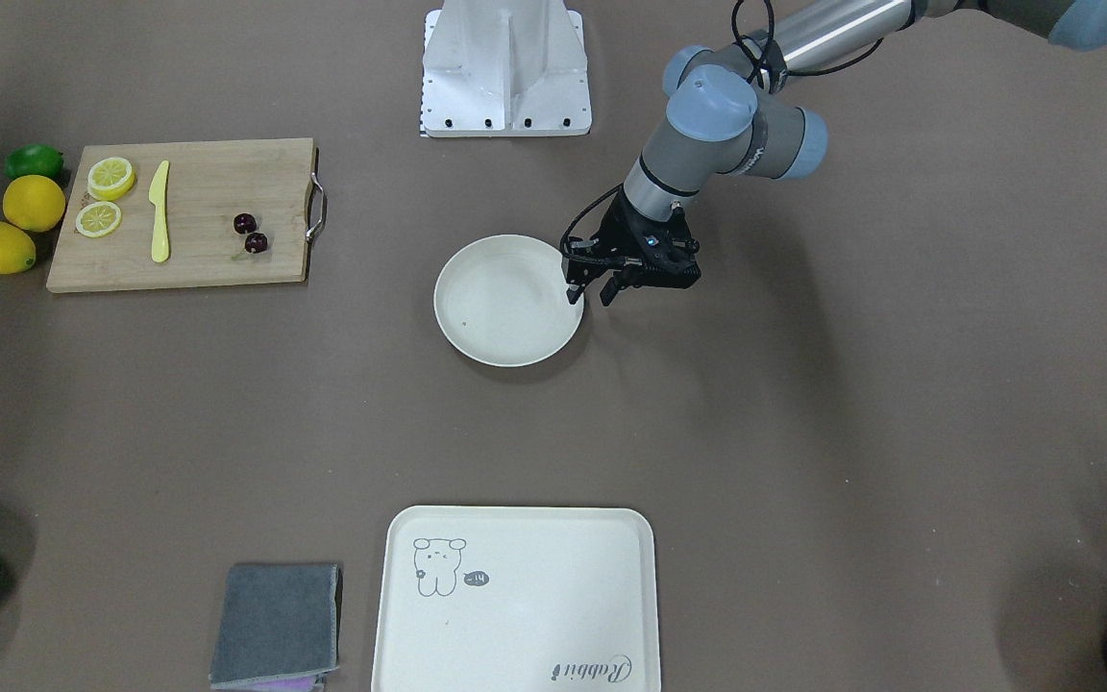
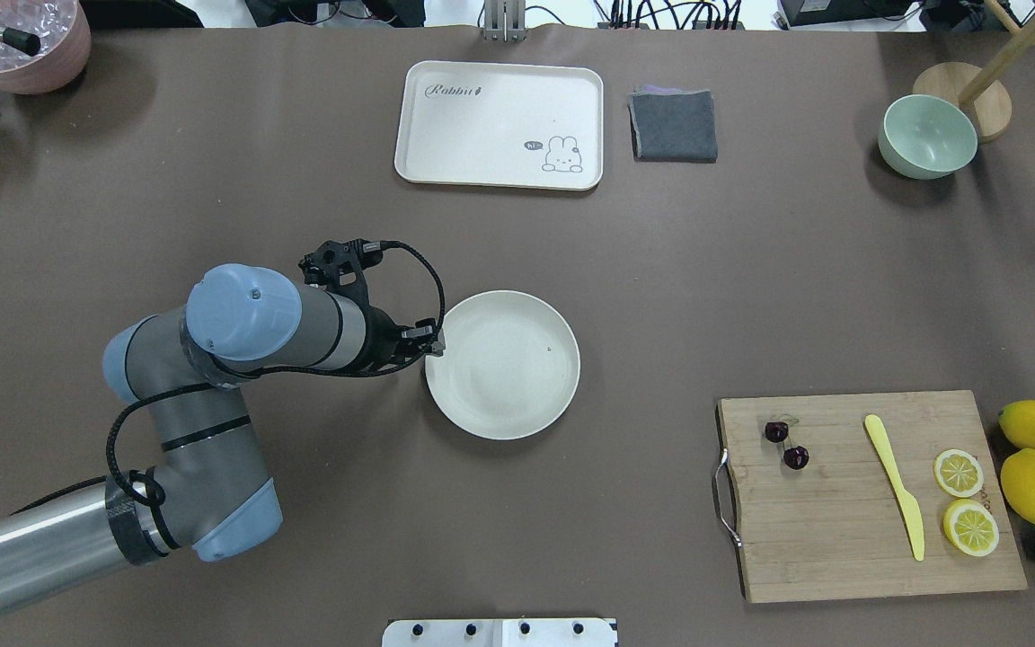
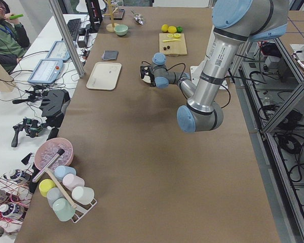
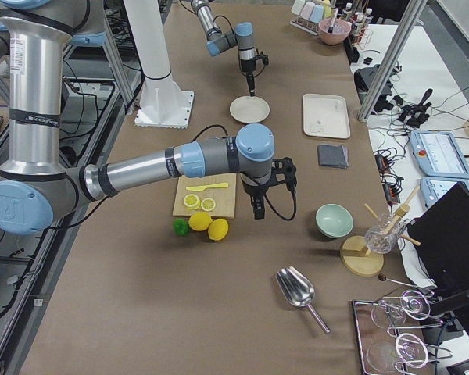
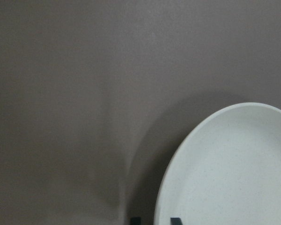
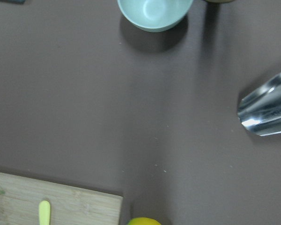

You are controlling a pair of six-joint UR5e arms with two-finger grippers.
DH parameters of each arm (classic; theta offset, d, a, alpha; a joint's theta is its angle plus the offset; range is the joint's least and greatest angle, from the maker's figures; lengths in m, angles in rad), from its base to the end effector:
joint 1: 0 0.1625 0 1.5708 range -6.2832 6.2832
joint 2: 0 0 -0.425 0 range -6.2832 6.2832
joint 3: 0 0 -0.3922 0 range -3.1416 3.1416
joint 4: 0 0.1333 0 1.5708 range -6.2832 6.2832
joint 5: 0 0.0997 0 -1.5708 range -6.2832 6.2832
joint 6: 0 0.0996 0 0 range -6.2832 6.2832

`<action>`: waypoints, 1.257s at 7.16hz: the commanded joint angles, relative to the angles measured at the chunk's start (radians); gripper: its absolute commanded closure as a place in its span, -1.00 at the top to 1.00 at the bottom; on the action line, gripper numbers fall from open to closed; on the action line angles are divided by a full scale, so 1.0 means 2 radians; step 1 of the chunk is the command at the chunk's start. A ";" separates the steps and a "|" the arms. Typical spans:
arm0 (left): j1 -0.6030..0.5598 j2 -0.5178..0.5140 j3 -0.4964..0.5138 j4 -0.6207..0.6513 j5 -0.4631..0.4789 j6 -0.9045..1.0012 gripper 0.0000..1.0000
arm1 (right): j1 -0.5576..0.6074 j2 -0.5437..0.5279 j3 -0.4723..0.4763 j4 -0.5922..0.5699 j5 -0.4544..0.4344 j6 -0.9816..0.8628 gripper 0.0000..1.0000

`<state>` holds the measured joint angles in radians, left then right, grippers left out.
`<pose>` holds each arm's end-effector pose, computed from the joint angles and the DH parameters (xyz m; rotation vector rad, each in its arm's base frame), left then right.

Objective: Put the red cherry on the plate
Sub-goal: 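Release the plate with the left gripper while the right arm reaches toward the cherries, then grasp the pair of dark red cherries on the cutting board with the right gripper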

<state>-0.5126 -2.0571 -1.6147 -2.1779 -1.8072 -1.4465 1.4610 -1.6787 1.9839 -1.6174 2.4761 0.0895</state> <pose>0.5271 -0.4228 0.2901 0.1548 1.1421 -0.2101 0.0064 -0.4438 0.5011 0.1499 -0.9198 -0.1358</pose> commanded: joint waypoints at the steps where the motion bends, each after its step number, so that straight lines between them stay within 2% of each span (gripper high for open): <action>1: -0.034 0.015 -0.012 0.008 0.010 0.095 0.96 | -0.109 -0.002 0.017 0.114 -0.009 0.118 1.00; 2: -0.049 0.013 -0.013 0.015 0.013 0.123 0.96 | -0.143 -0.008 0.018 0.146 -0.014 0.152 1.00; 3: -0.061 0.012 -0.015 0.043 0.011 0.125 0.96 | -0.191 -0.013 0.018 0.184 -0.040 0.185 1.00; 4: -0.063 0.011 -0.019 0.048 0.011 0.126 0.96 | -0.240 -0.013 0.019 0.218 -0.067 0.269 1.00; 6: -0.063 0.012 -0.019 0.049 0.012 0.126 0.96 | -0.375 -0.005 0.019 0.289 -0.192 0.425 1.00; 7: -0.063 0.012 -0.018 0.049 0.013 0.126 0.96 | -0.402 0.000 0.016 0.292 -0.206 0.460 1.00; 8: -0.063 0.012 -0.019 0.049 0.013 0.126 0.96 | -0.433 0.007 0.014 0.293 -0.245 0.481 1.00; 9: -0.063 0.012 -0.020 0.048 0.015 0.125 0.96 | -0.444 0.034 -0.006 0.291 -0.253 0.484 1.00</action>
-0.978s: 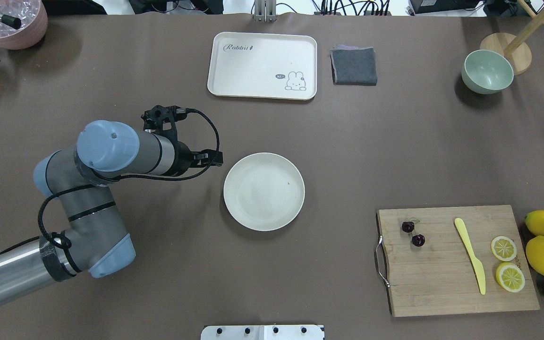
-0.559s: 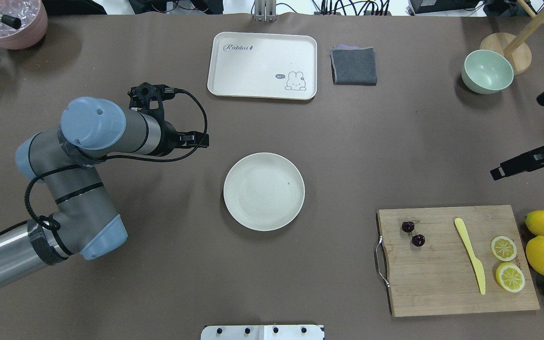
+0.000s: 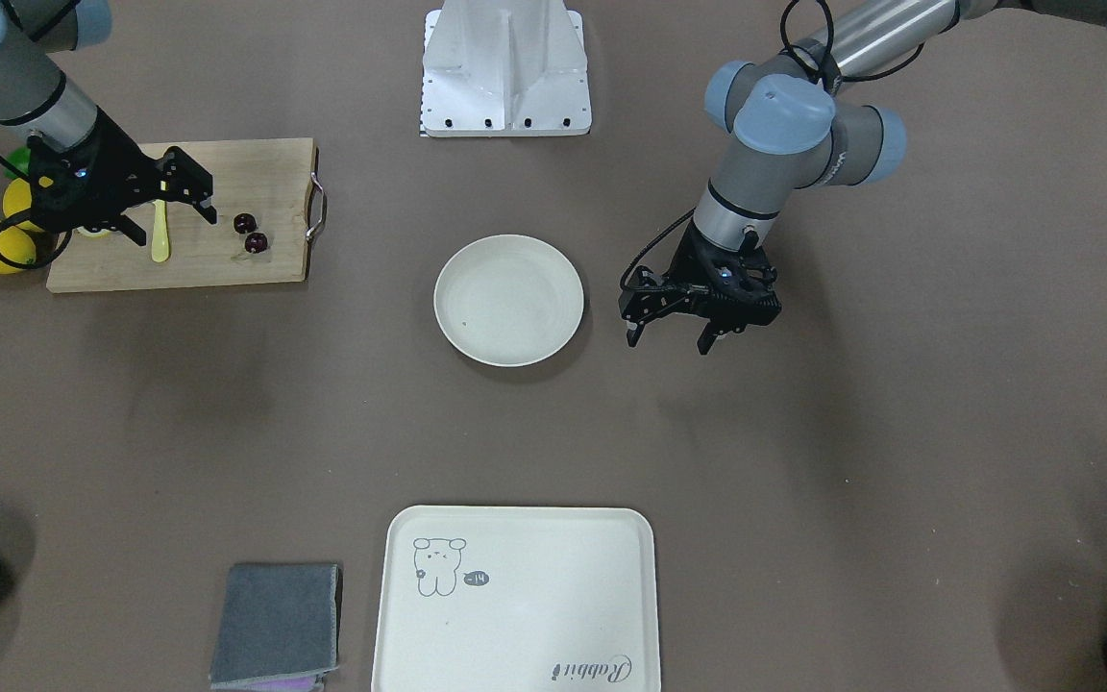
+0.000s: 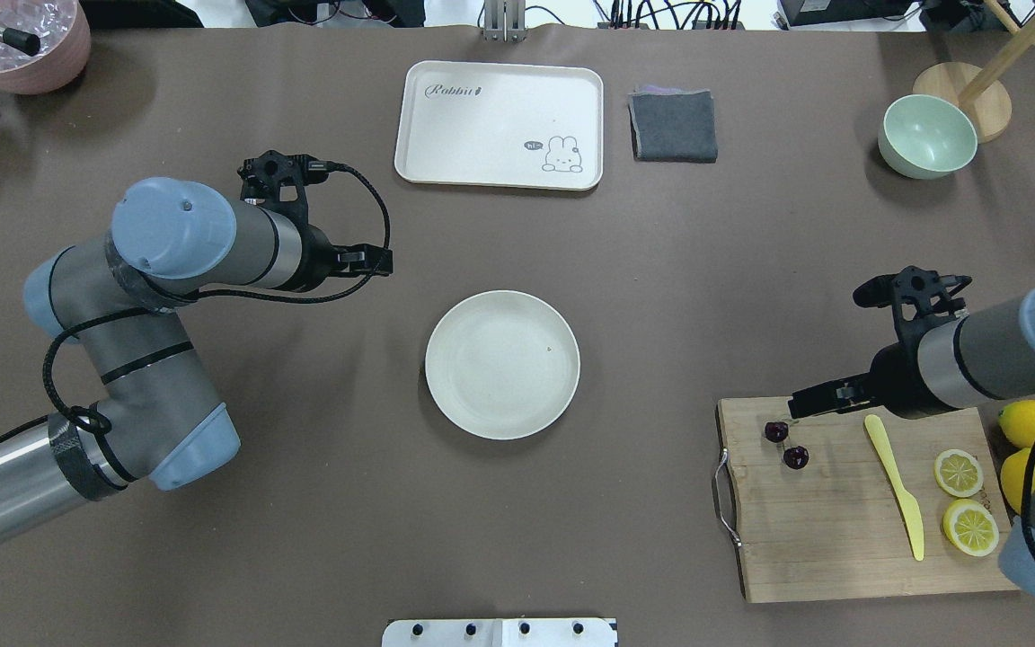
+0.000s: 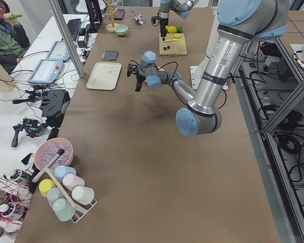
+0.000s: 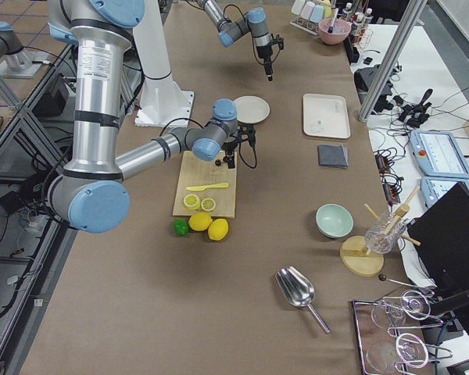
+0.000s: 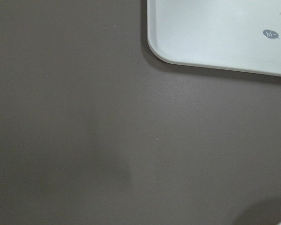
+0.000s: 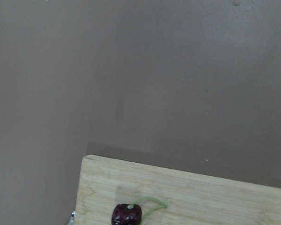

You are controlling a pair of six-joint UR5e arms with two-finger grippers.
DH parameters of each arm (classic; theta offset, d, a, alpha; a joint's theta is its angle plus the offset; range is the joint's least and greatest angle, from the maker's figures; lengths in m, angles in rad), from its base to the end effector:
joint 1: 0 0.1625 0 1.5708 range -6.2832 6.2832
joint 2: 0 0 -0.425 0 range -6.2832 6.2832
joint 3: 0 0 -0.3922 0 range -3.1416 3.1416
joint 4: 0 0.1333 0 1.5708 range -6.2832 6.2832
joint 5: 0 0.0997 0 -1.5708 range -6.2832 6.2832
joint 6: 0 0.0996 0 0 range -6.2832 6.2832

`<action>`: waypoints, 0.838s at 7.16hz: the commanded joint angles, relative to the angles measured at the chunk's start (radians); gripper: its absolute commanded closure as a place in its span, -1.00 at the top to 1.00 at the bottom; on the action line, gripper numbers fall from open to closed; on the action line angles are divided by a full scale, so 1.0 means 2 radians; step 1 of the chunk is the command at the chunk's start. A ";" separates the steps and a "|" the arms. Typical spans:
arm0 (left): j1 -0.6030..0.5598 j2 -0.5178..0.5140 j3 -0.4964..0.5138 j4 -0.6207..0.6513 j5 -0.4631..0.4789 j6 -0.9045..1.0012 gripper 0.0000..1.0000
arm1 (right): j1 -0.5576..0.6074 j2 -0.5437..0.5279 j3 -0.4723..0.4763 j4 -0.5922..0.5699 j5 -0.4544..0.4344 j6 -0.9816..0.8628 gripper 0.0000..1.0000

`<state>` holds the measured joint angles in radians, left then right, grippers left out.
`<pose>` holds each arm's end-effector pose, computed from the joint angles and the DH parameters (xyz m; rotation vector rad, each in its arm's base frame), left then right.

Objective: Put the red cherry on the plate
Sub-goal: 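Grasp the pair of dark red cherries on the cutting board with the right gripper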

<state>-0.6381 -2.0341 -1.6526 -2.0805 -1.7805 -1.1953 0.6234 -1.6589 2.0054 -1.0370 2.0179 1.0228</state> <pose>0.4625 -0.4831 0.3007 0.3441 1.0110 -0.1266 -0.3242 -0.3443 0.4330 0.1301 -0.9509 -0.1272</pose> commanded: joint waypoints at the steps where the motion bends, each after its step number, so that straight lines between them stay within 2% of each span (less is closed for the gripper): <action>1: 0.000 0.001 -0.005 -0.001 0.001 -0.001 0.96 | -0.038 0.036 -0.035 0.001 -0.037 0.018 0.99; 2: 0.000 0.001 -0.005 -0.001 0.001 -0.001 0.96 | -0.042 0.036 -0.035 0.000 -0.042 0.018 0.97; 6: 0.000 0.001 -0.007 -0.001 0.001 -0.001 0.96 | -0.048 0.031 -0.033 -0.002 -0.043 0.019 0.46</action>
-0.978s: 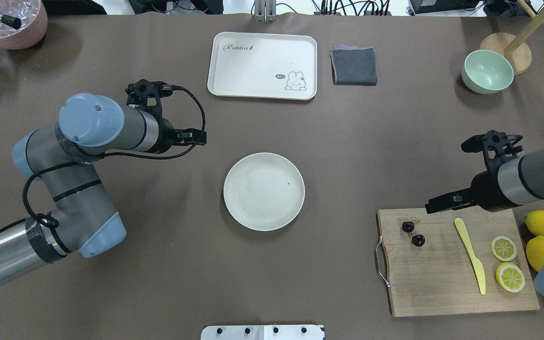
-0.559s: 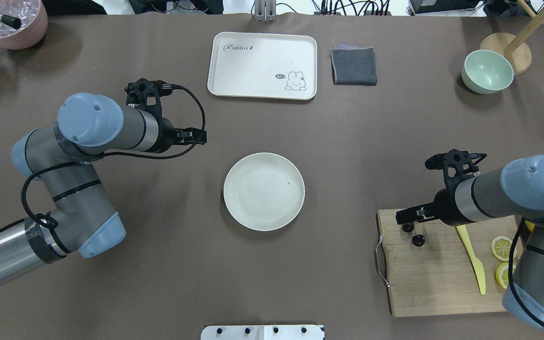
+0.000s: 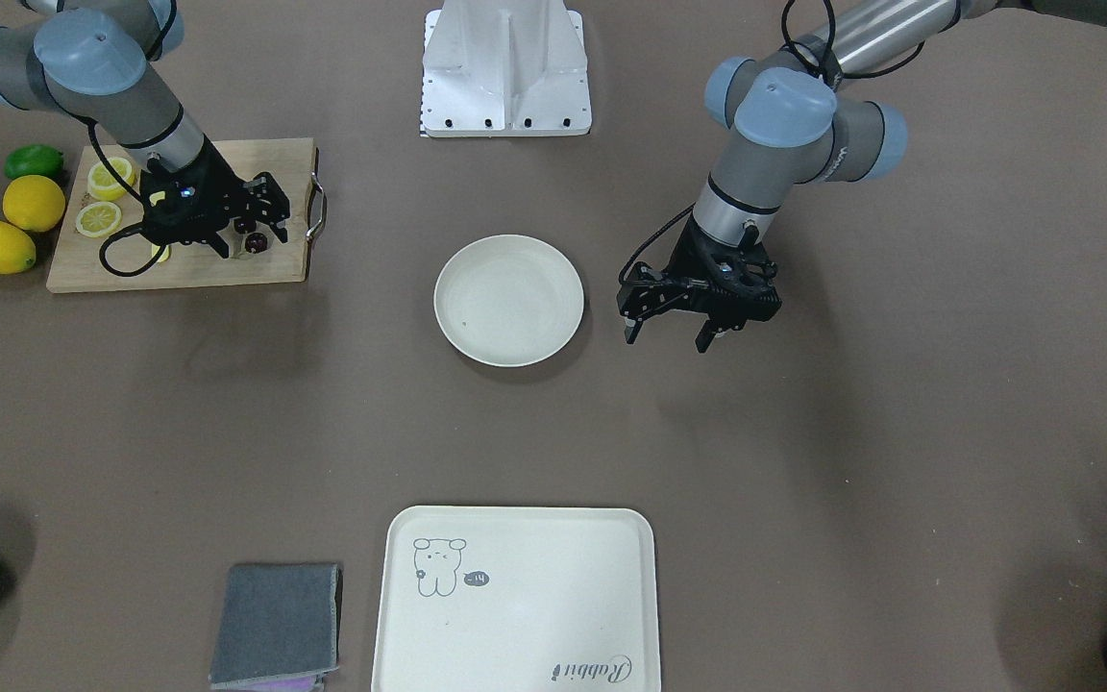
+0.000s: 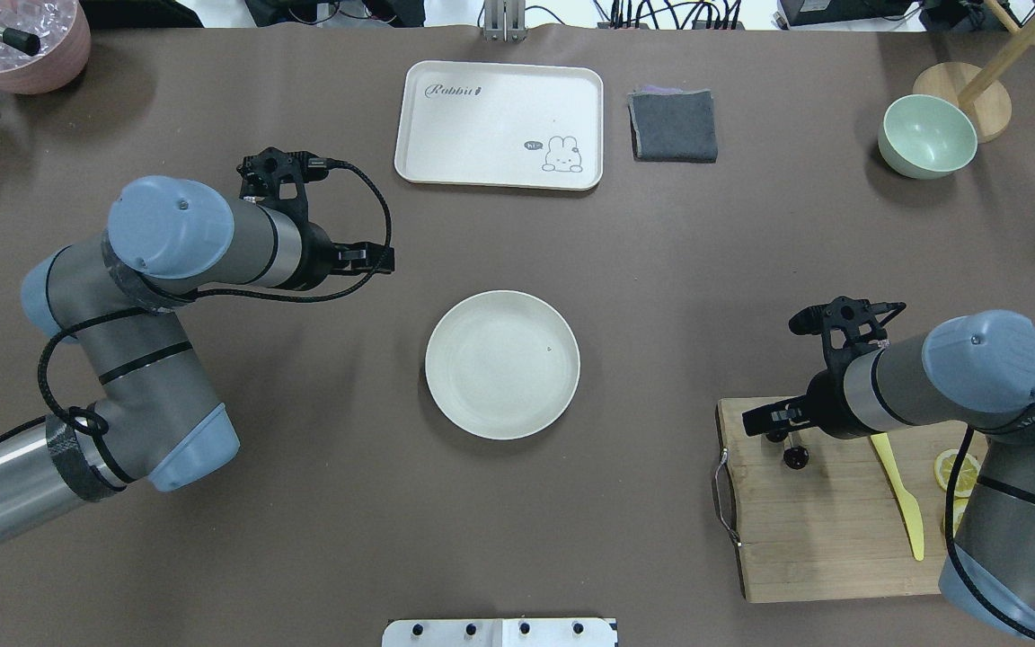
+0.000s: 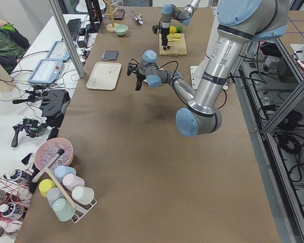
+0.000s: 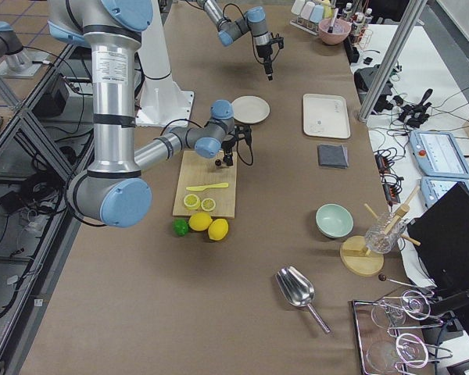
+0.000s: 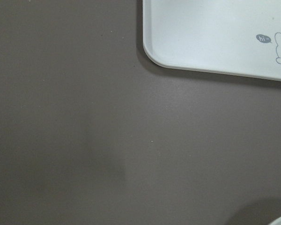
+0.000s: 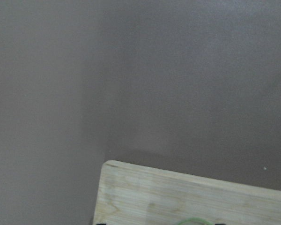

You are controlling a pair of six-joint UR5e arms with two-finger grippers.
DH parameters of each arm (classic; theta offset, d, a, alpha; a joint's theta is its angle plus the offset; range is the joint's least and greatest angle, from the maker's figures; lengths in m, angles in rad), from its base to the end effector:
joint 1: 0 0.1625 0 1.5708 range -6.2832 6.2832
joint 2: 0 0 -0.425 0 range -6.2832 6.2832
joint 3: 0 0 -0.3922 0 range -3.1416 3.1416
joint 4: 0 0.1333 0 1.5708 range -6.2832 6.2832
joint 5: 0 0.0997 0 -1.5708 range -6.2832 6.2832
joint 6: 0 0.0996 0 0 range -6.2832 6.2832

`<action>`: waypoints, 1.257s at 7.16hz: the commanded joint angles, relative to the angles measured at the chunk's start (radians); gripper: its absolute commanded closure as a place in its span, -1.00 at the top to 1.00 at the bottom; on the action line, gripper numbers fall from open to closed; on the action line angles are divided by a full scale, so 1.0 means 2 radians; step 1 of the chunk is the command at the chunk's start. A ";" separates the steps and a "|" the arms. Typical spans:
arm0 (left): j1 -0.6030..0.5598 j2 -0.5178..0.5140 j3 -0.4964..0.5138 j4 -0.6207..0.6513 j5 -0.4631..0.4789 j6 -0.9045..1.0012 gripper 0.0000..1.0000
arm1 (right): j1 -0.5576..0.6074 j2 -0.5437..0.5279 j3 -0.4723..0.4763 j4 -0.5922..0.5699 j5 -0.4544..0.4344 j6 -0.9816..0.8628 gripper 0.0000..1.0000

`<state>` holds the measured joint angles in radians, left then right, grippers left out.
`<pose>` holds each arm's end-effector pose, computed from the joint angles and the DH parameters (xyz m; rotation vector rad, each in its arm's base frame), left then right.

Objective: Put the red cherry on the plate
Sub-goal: 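Grasp the pair of dark red cherries on the cutting board with the right gripper, then carry the cherries with the right gripper over the white plate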

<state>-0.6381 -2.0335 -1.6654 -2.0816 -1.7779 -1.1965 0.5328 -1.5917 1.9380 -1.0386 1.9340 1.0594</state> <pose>0.4597 -0.4814 0.2950 0.3525 1.0215 -0.1270 -0.3769 -0.3360 0.4370 0.1389 -0.9219 -0.1397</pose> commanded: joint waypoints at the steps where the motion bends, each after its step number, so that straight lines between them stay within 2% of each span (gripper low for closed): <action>1: 0.000 0.001 0.000 0.000 0.000 0.000 0.96 | -0.003 -0.003 0.000 -0.001 -0.001 0.000 0.34; 2: 0.000 0.000 -0.001 0.000 0.000 0.000 0.96 | -0.003 -0.004 -0.001 -0.001 -0.001 0.000 0.11; 3: 0.001 0.000 -0.001 0.000 0.000 0.000 0.96 | -0.003 -0.005 -0.001 -0.001 -0.001 0.000 -0.50; 4: 0.002 0.000 -0.001 0.000 0.001 0.000 0.96 | -0.004 -0.005 -0.002 -0.001 -0.002 0.000 -0.99; 7: 0.002 -0.001 -0.003 0.000 0.001 0.000 0.96 | 0.001 0.002 0.007 -0.010 -0.006 0.019 -1.00; 8: 0.001 0.000 -0.003 0.000 0.000 0.000 0.96 | 0.016 0.012 0.039 -0.061 0.002 0.019 -1.00; 9: 0.000 0.000 -0.003 0.000 0.000 0.000 0.96 | 0.031 0.055 0.065 -0.143 0.021 0.019 -1.00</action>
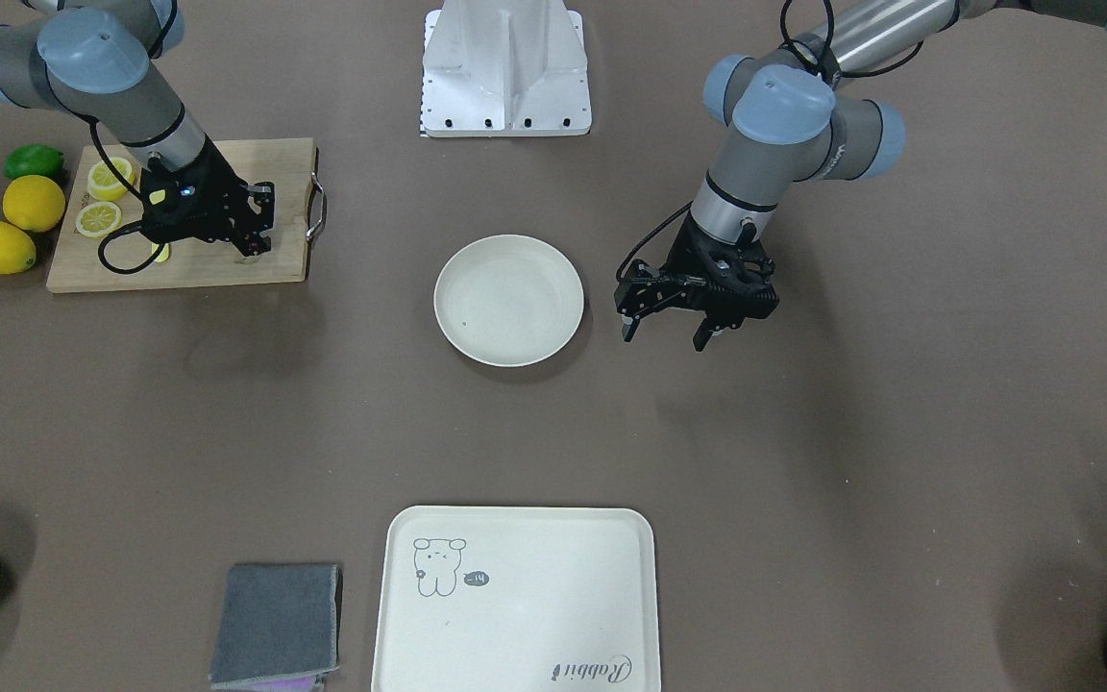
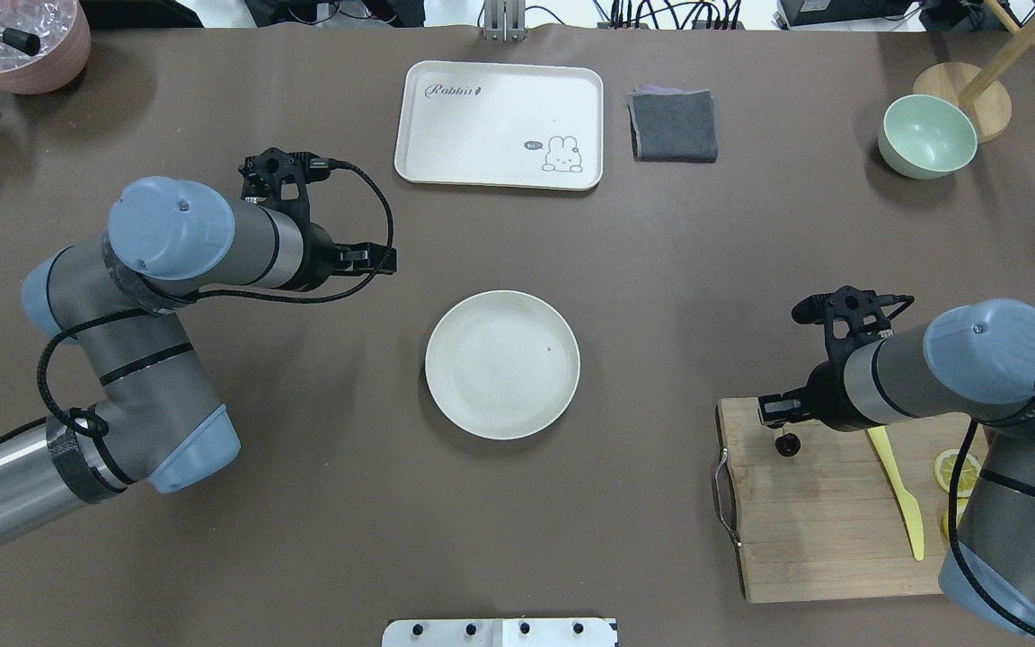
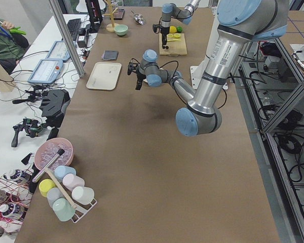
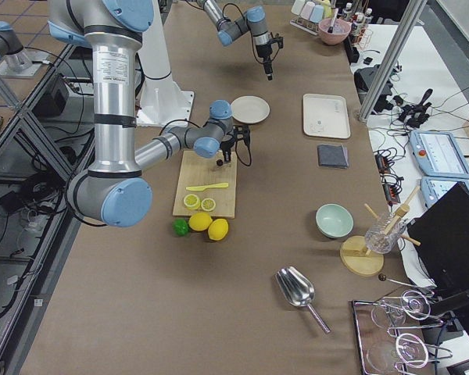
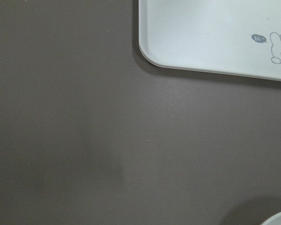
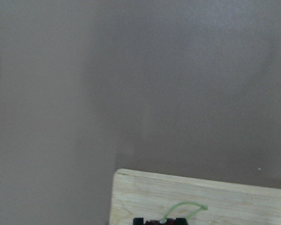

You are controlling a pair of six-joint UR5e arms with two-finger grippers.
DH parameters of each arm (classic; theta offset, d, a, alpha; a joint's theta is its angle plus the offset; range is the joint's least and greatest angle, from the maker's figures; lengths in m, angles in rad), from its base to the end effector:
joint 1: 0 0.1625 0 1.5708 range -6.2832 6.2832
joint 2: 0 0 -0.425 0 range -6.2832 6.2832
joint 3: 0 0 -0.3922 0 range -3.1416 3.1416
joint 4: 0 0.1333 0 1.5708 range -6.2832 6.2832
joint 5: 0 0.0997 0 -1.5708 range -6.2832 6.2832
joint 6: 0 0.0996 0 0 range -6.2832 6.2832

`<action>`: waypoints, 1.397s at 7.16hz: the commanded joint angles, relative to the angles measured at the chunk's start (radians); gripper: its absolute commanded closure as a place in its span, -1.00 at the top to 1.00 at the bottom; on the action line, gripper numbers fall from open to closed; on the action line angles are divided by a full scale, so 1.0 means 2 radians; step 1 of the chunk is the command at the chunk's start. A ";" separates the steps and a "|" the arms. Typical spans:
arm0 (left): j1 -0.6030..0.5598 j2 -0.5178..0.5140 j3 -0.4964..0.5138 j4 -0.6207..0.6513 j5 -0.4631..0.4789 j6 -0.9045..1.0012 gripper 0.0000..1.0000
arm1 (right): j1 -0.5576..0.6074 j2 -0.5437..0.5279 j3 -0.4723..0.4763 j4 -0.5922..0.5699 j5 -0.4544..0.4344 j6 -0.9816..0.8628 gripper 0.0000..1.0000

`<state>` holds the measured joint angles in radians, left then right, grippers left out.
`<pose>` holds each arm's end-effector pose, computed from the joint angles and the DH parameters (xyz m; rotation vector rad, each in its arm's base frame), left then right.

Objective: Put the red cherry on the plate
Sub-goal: 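Carry the cherries with the right gripper over the white plate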

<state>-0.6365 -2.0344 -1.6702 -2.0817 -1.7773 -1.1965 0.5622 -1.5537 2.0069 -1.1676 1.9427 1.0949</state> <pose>0.4596 -0.4801 0.2921 0.3551 1.0265 -0.1251 -0.3673 -0.3462 0.4012 0.1168 -0.9070 -0.0790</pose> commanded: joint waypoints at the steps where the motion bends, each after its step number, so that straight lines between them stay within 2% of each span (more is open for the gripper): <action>1: -0.001 0.000 0.001 -0.001 0.000 0.001 0.96 | 0.017 0.106 0.030 -0.154 0.018 0.003 -1.00; 2: -0.002 0.001 0.001 -0.002 -0.001 0.001 0.96 | 0.004 0.167 0.018 -0.211 0.010 0.005 -1.00; 3: -0.005 0.003 0.001 -0.003 -0.001 0.001 0.96 | -0.005 0.224 -0.018 -0.224 0.004 0.006 -1.00; 6: -0.013 0.007 0.002 -0.004 -0.001 0.000 0.96 | -0.033 0.368 -0.161 -0.220 -0.033 0.031 -1.00; 7: -0.015 0.008 0.002 -0.004 -0.001 0.000 0.96 | -0.033 0.389 -0.197 -0.218 -0.042 0.030 -1.00; 9: -0.014 0.009 0.003 -0.003 0.000 0.000 0.96 | -0.049 0.390 -0.268 -0.113 -0.059 0.046 -1.00; 10: -0.014 0.009 0.002 -0.003 -0.001 -0.001 0.96 | -0.053 0.389 -0.269 -0.109 -0.059 0.053 -1.00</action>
<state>-0.6643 -2.0176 -1.6649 -2.0883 -1.7788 -1.1969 0.4707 -0.7748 1.5062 -1.4438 1.8300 1.1798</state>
